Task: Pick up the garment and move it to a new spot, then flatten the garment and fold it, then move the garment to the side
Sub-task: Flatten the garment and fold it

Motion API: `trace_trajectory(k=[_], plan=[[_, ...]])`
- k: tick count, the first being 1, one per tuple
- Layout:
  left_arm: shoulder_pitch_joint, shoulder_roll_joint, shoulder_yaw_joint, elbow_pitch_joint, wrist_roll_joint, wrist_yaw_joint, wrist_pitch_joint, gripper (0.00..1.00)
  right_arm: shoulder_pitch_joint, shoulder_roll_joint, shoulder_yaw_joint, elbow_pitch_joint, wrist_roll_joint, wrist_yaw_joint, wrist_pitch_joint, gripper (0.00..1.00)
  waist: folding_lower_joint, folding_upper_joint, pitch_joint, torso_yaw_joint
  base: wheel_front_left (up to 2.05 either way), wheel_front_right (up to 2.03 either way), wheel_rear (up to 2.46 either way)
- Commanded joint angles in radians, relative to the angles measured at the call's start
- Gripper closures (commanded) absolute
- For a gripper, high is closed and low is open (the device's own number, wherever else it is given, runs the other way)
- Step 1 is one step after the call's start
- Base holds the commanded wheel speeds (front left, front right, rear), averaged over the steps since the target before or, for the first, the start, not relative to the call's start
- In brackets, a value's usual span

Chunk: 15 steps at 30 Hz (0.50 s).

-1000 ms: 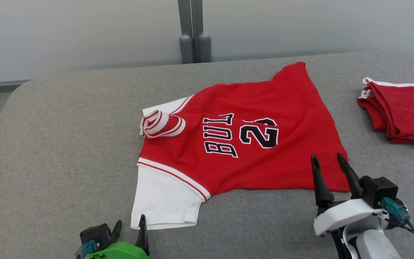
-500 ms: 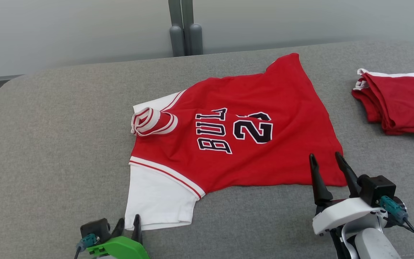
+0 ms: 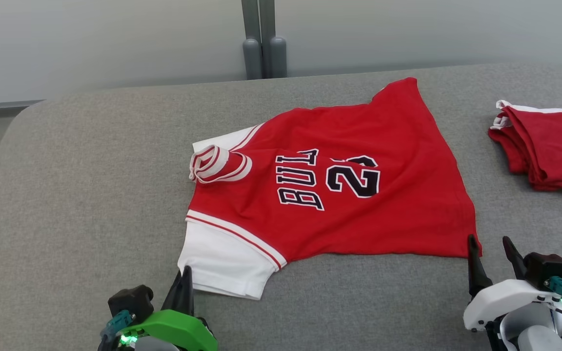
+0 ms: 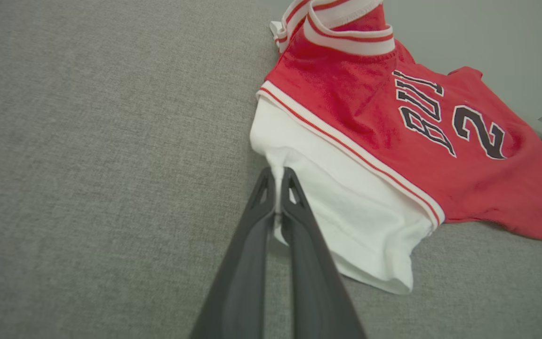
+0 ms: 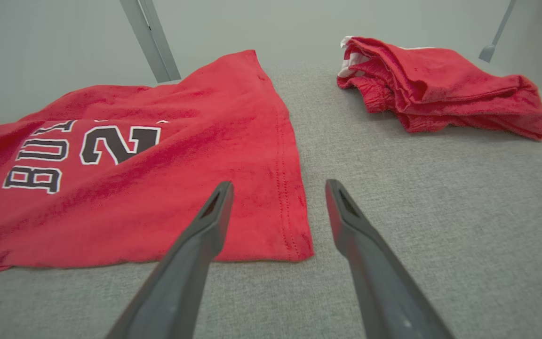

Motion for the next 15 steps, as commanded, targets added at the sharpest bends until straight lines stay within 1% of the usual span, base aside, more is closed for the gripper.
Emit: trace_trajectory(k=[1, 9, 15], plan=[[0.014, 0.005, 0.003, -0.021, 0.002, -0.001, -0.005, 1.0, -0.001, -0.001, -0.017, 0.013, -0.006, 0.0, 0.011, 0.0, 0.0, -0.0001, 0.001, 0.01, 0.0, 0.0, 0.0], [0.046, 0.013, -0.009, -0.147, 0.001, 0.017, 0.016, 1.0, -0.057, -0.002, -0.098, 0.117, -0.026, 0.0, 0.085, 0.0, 0.0, -0.0001, 0.009, 0.038, 0.0, 0.0, 0.0], [0.055, 0.017, -0.013, -0.188, -0.001, 0.029, 0.023, 1.0, -0.111, -0.002, -0.114, 0.202, -0.043, 0.0, 0.147, 0.0, 0.0, -0.0001, 0.02, 0.05, 0.0, 0.0, 0.0]])
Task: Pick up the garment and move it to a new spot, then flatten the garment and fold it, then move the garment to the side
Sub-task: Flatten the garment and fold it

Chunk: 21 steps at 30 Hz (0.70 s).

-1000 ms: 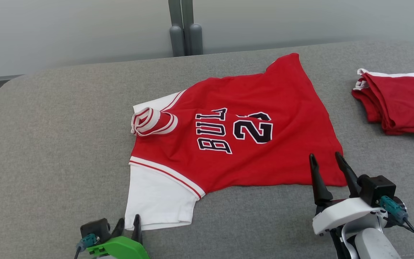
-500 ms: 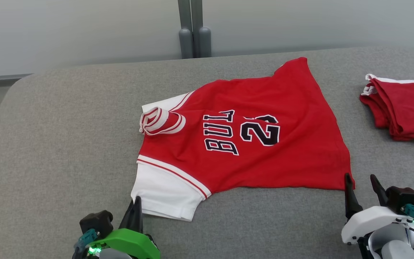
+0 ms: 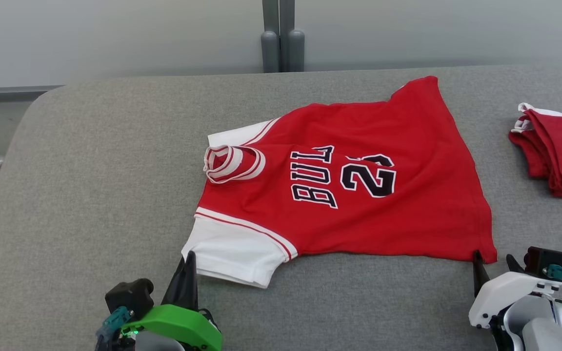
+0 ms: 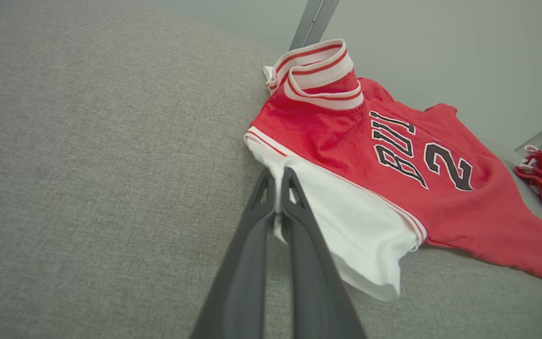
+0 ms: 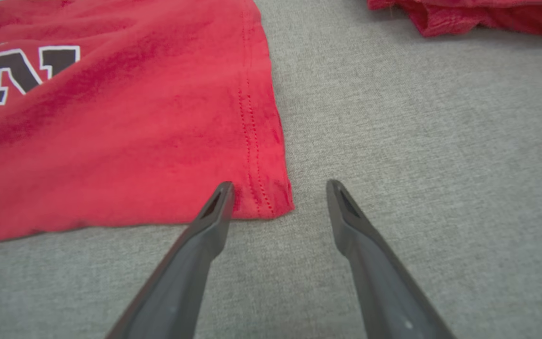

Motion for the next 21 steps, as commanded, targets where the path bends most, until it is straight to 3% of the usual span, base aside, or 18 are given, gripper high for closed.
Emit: trace_trajectory(k=[1, 4, 5, 6, 9, 10, 21], plan=[[0.011, 0.009, 0.001, -0.007, -0.001, 0.007, 0.0, 1.0, -0.019, -0.002, 0.003, 0.013, -0.004, 0.0, 0.008, 0.0, 0.0, 0.0, 0.004, 0.004, 0.0, 0.0, 0.0], [0.012, 0.012, 0.003, -0.016, -0.004, 0.009, 0.0, 1.0, -0.034, -0.002, 0.018, 0.046, 0.008, 0.0, 0.031, 0.0, 0.0, 0.0, 0.009, 0.005, 0.0, 0.0, 0.0], [0.012, 0.012, 0.003, -0.017, -0.004, 0.009, -0.001, 1.0, -0.038, -0.002, 0.024, 0.054, 0.016, 0.0, 0.037, 0.1, 0.0, 0.0, 0.011, 0.005, 0.0, 0.0, 0.0], [0.011, 0.013, 0.003, -0.018, -0.006, 0.01, -0.002, 1.0, -0.042, -0.001, 0.034, 0.065, 0.031, 0.0, 0.046, 0.51, 0.0, 0.0, 0.012, 0.005, 0.0, 0.0, 0.0], [0.008, 0.013, 0.005, -0.021, -0.01, 0.007, -0.008, 1.0, -0.052, 0.0, 0.05, 0.079, 0.066, 0.0, 0.049, 0.93, 0.0, 0.0, 0.014, 0.002, 0.0, 0.0, 0.0], [0.006, 0.012, 0.005, -0.022, -0.014, 0.005, -0.01, 1.0, -0.056, 0.0, 0.054, 0.079, 0.07, 0.0, 0.046, 1.0, 0.0, 0.0, 0.014, 0.0, 0.0, 0.0, 0.0], [-0.052, 0.011, 0.019, -0.053, -0.06, -0.036, -0.02, 1.0, -0.076, -0.02, 0.124, -0.031, 0.188, 0.0, -0.003, 1.0, 0.0, 0.0, -0.003, -0.029, 0.0, 0.0, 0.0]])
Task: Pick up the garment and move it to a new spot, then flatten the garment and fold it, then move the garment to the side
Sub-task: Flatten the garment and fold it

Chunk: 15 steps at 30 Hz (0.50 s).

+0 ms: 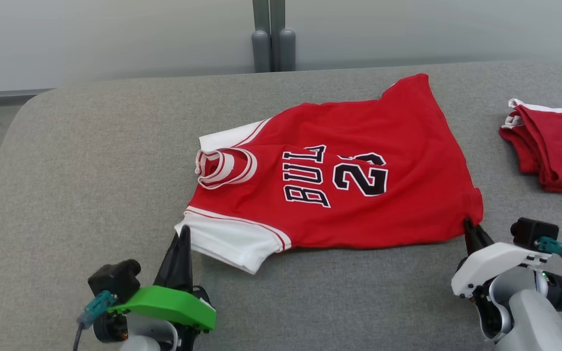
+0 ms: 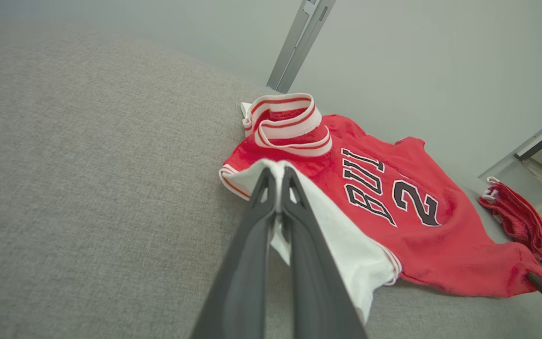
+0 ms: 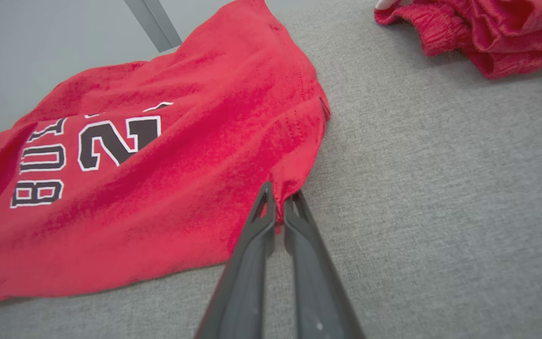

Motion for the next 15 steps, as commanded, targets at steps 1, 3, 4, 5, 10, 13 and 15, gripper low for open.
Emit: trace_trajectory(k=[1, 3, 4, 5, 10, 13, 15], plan=[[-0.026, 0.005, 0.011, -0.019, -0.017, -0.013, -0.004, 1.0, -0.007, -0.02, 0.006, -0.031, 0.025, 0.0, -0.006, 1.0, 0.0, 0.0, -0.009, -0.01, 0.0, 0.0, 0.0], [-0.044, 0.003, 0.023, -0.049, -0.047, -0.027, 0.002, 1.0, -0.008, -0.028, 0.02, -0.079, 0.059, 0.0, -0.004, 1.0, 0.0, 0.0, -0.017, -0.018, 0.0, 0.0, 0.0], [-0.053, 0.002, 0.029, -0.066, -0.062, -0.033, 0.003, 1.0, -0.009, -0.033, 0.025, -0.104, 0.076, 0.0, -0.002, 1.0, 0.0, 0.0, -0.02, -0.022, 0.0, 0.0, 0.0], [-0.061, 0.002, 0.039, -0.09, -0.076, -0.036, 0.007, 1.0, -0.01, -0.04, 0.03, -0.14, 0.097, 0.0, 0.002, 1.0, 0.0, 0.0, -0.023, -0.026, 0.0, 0.0, 0.0], [-0.101, 0.009, 0.07, -0.256, -0.147, -0.059, 0.04, 1.0, 0.007, -0.076, 0.038, -0.332, 0.18, 0.0, 0.027, 1.0, 0.0, 0.0, -0.038, -0.046, 0.0, 0.0, 0.0], [-0.121, 0.026, 0.088, -0.371, -0.169, -0.047, 0.071, 1.0, 0.021, -0.091, 0.028, -0.453, 0.221, 0.0, 0.047, 1.0, 0.0, 0.0, -0.044, -0.057, 0.0, 0.0, 0.0], [-0.138, 0.045, 0.097, -0.457, -0.167, -0.039, 0.096, 1.0, 0.031, -0.095, 0.016, -0.541, 0.242, 0.0, 0.065, 1.0, 0.0, 0.0, -0.048, -0.064, 0.0, 0.0, 0.0]])
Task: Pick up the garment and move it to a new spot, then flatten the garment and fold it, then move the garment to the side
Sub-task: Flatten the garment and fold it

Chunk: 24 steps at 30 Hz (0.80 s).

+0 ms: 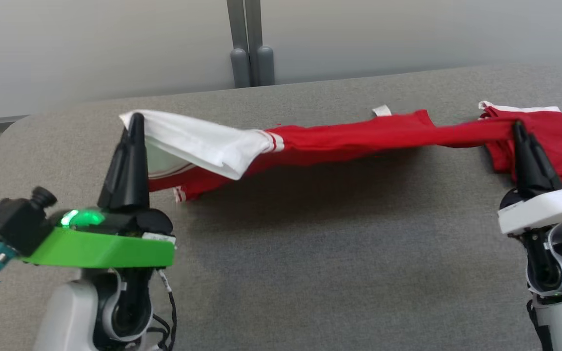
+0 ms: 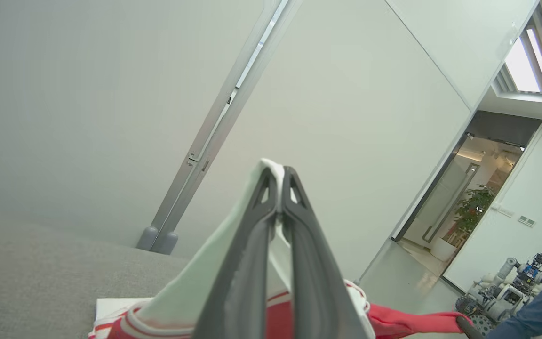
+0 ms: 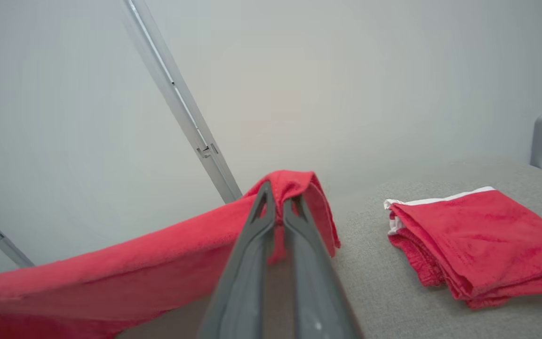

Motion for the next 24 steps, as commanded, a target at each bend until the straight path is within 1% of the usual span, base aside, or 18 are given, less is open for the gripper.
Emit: trace_trajectory(k=[1, 8, 12, 14, 17, 19, 21, 24], plan=[[-0.036, 0.026, 0.01, -0.097, 0.002, 0.014, 0.028, 1.0, 0.023, -0.004, -0.02, -0.099, 0.023, 0.0, 0.024, 1.0, 0.0, 0.0, -0.008, -0.013, 0.0, 0.0, 0.0], [-0.147, 0.085, 0.023, -0.358, 0.041, 0.057, 0.131, 1.0, 0.05, 0.02, -0.079, -0.378, 0.074, 0.0, 0.103, 1.0, 0.0, 0.0, -0.009, -0.032, 0.0, 0.0, 0.0], [-0.248, 0.118, 0.018, -0.458, 0.062, 0.072, 0.206, 1.0, 0.044, 0.031, -0.112, -0.515, 0.095, 0.0, 0.149, 1.0, 0.0, 0.0, 0.008, -0.04, 0.0, 0.0, 0.0], [-0.3, 0.129, 0.018, -0.487, 0.058, 0.082, 0.242, 1.0, 0.031, 0.035, -0.124, -0.568, 0.108, 0.0, 0.174, 1.0, 0.0, 0.0, 0.022, -0.044, 0.0, 0.0, 0.0], [-0.373, 0.146, 0.02, -0.494, 0.06, 0.093, 0.292, 1.0, 0.005, 0.04, -0.132, -0.616, 0.124, 0.0, 0.213, 1.0, 0.0, 0.0, 0.05, -0.049, 0.0, 0.0, 0.0], [-0.419, 0.155, 0.021, -0.473, 0.056, 0.098, 0.32, 1.0, -0.017, 0.04, -0.131, -0.621, 0.115, 0.0, 0.236, 1.0, 0.0, 0.0, 0.079, -0.049, 0.0, 0.0, 0.0], [-0.463, 0.161, 0.021, -0.434, 0.05, 0.097, 0.34, 1.0, -0.054, 0.044, -0.117, -0.603, 0.114, 0.0, 0.254, 1.0, 0.0, 0.0, 0.116, -0.047, 0.0, 0.0, 0.0], [-0.543, 0.17, 0.027, -0.326, 0.054, 0.082, 0.349, 1.0, -0.139, 0.043, -0.093, -0.531, 0.103, 0.0, 0.266, 1.0, 0.0, 0.0, 0.176, -0.041, 0.0, 0.0, 0.0]])
